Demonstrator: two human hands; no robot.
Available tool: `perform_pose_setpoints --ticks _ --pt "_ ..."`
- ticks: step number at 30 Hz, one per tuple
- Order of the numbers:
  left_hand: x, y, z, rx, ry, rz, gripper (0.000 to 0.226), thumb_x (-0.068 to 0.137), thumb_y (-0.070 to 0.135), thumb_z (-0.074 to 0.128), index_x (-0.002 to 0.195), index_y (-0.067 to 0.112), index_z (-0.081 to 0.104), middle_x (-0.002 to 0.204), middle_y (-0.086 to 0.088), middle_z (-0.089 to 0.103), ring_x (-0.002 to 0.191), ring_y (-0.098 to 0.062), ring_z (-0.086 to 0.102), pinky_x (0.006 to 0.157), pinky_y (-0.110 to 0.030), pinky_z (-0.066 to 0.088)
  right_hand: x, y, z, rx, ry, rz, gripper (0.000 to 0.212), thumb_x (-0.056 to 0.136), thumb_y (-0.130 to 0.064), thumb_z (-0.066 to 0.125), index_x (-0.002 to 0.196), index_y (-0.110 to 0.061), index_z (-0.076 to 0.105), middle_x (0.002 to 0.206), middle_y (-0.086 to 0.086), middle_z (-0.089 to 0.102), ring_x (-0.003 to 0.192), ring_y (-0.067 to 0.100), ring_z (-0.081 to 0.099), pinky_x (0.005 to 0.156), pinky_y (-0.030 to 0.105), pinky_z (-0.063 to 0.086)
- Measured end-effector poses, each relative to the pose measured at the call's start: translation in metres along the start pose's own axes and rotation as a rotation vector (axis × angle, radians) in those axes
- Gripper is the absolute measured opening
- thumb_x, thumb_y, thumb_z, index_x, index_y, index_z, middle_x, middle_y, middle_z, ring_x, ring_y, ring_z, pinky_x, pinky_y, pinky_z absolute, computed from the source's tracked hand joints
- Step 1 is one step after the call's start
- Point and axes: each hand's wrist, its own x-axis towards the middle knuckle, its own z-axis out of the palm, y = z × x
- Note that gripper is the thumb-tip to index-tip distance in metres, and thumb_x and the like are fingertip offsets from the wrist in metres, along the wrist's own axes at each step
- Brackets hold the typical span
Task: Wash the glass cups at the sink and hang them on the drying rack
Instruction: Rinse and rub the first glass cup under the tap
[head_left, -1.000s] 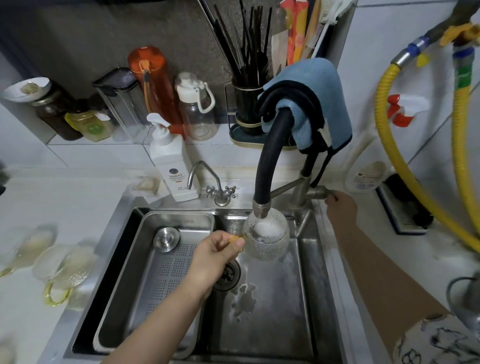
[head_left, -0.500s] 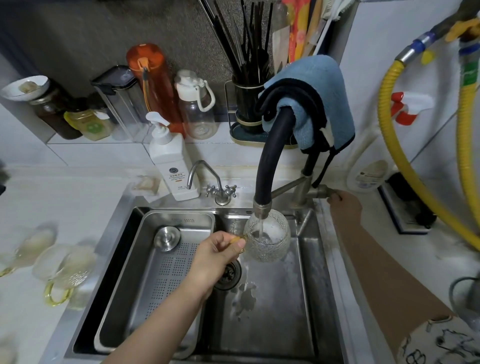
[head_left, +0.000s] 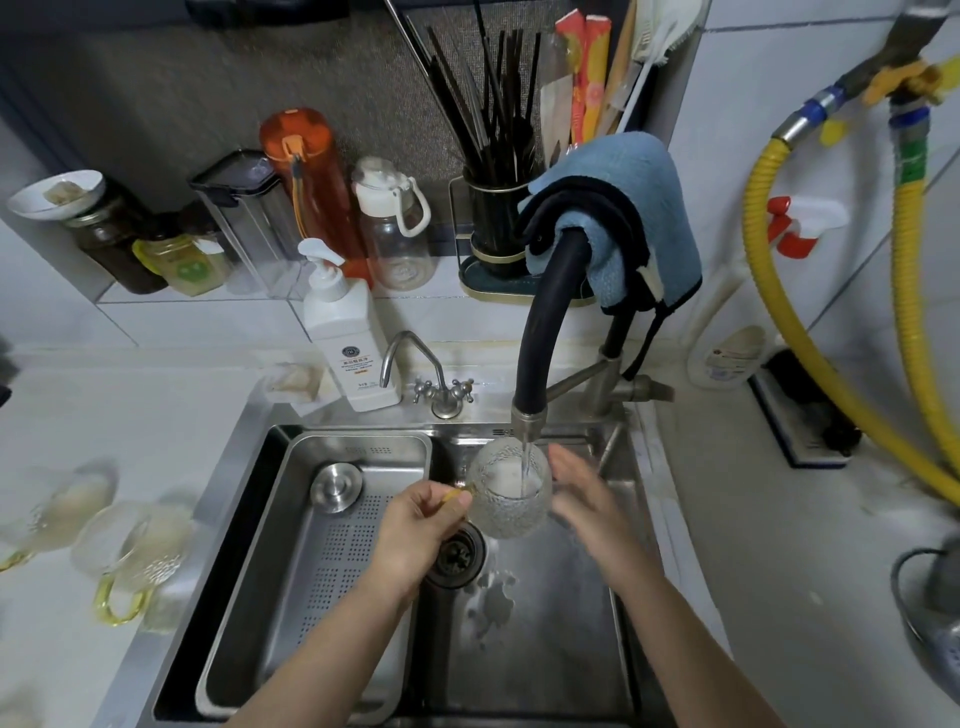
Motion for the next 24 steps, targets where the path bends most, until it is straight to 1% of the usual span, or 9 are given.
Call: perform_pose_setpoints --ticks 3,5,8,11,13,15,18,21,24 --pt "-0.003 -0.005 0.01 0.056 -0.033 0.0 0.012 0.087 0.009 0.069 0.078 0.002 0.063 0.067 -0.008 0.059 0.067 -0.02 0.051 0.068 -0.033 0.043 -0.015 0.013 0.007 -0.064 -0.048 0.038 0.082 0.077 -0.037 0.071 0.14 -0.059 0.022 0.154 -0.015 0.026 0.137 0.01 0.034 0.113 0.043 0.033" --pt "-0.009 -0.012 0.01 0.073 -0.027 -0.004 0.012 0.087 0.008 0.068 0.078 0.003 0.064 0.064 -0.004 0.06 0.065 -0.019 0.053 0.067 -0.033 0.044 -0.025 0.02 0.01 -0.085 -0.025 0.052 0.087 0.069 -0.054 0.076 0.131 -0.071 0.018 0.155 -0.015 0.024 0.14 0.012 0.031 0.115 0.046 0.031" --pt "-0.017 -0.016 -0.005 0.065 -0.024 -0.007 0.009 0.087 0.007 0.068 0.078 0.005 0.066 0.075 -0.012 0.069 0.074 -0.025 0.062 0.078 -0.042 0.05 -0.03 0.027 0.023 -0.114 -0.051 0.051 0.093 0.053 -0.071 0.077 0.122 -0.079 0.016 0.154 -0.013 0.029 0.139 0.011 0.034 0.114 0.047 0.035" --pt "-0.01 -0.009 -0.014 0.051 0.02 -0.01 0.009 0.087 0.008 0.068 0.082 0.002 0.066 0.078 -0.014 0.068 0.076 -0.026 0.062 0.08 -0.042 0.05 -0.023 0.013 0.034 -0.099 -0.022 0.03 0.095 0.065 -0.051 0.08 0.132 -0.07 0.015 0.149 -0.016 0.034 0.13 0.007 0.041 0.108 0.037 0.041" --pt "-0.005 0.0 -0.007 0.076 0.01 0.004 0.01 0.087 0.01 0.069 0.081 0.003 0.065 0.078 -0.014 0.069 0.076 -0.024 0.063 0.079 -0.041 0.052 -0.025 0.001 0.031 -0.071 0.016 0.015 0.092 0.077 -0.027 0.079 0.143 -0.047 0.019 0.135 -0.021 0.04 0.113 -0.004 0.048 0.092 0.017 0.046" --pt "-0.008 0.002 0.001 0.091 -0.031 -0.011 0.012 0.087 0.011 0.069 0.08 0.004 0.063 0.076 -0.011 0.068 0.072 -0.021 0.062 0.073 -0.034 0.052 -0.031 -0.001 0.022 -0.055 0.049 -0.004 0.073 0.079 -0.015 0.077 0.132 -0.039 0.033 0.125 -0.022 0.048 0.099 -0.012 0.054 0.071 0.007 0.048" --pt "-0.023 -0.003 -0.001 0.115 -0.067 -0.027 0.012 0.089 0.011 0.067 0.085 0.0 0.064 0.075 -0.006 0.068 0.067 -0.011 0.063 0.063 -0.022 0.051 -0.044 0.01 0.023 -0.049 0.037 -0.013 0.063 0.077 -0.012 0.078 0.125 -0.037 0.045 0.124 -0.009 0.058 0.109 0.004 0.06 0.074 0.013 0.053" --pt "-0.023 -0.006 -0.012 0.085 -0.038 -0.036 0.018 0.09 0.01 0.065 0.092 -0.008 0.063 0.081 -0.013 0.067 0.075 -0.02 0.061 0.066 -0.025 0.05 -0.04 0.015 0.034 -0.108 0.044 0.011 0.071 0.072 -0.032 0.082 0.127 -0.049 0.04 0.125 -0.019 0.055 0.111 0.005 0.058 0.089 0.029 0.054" --pt "-0.012 0.001 -0.007 0.068 -0.042 -0.041 0.013 0.09 0.009 0.065 0.091 -0.004 0.062 0.081 -0.013 0.063 0.077 -0.022 0.058 0.068 -0.027 0.049 -0.033 0.003 0.032 -0.113 0.056 -0.031 0.068 0.076 -0.02 0.08 0.127 -0.043 0.041 0.118 -0.018 0.057 0.103 -0.001 0.06 0.079 0.019 0.054"
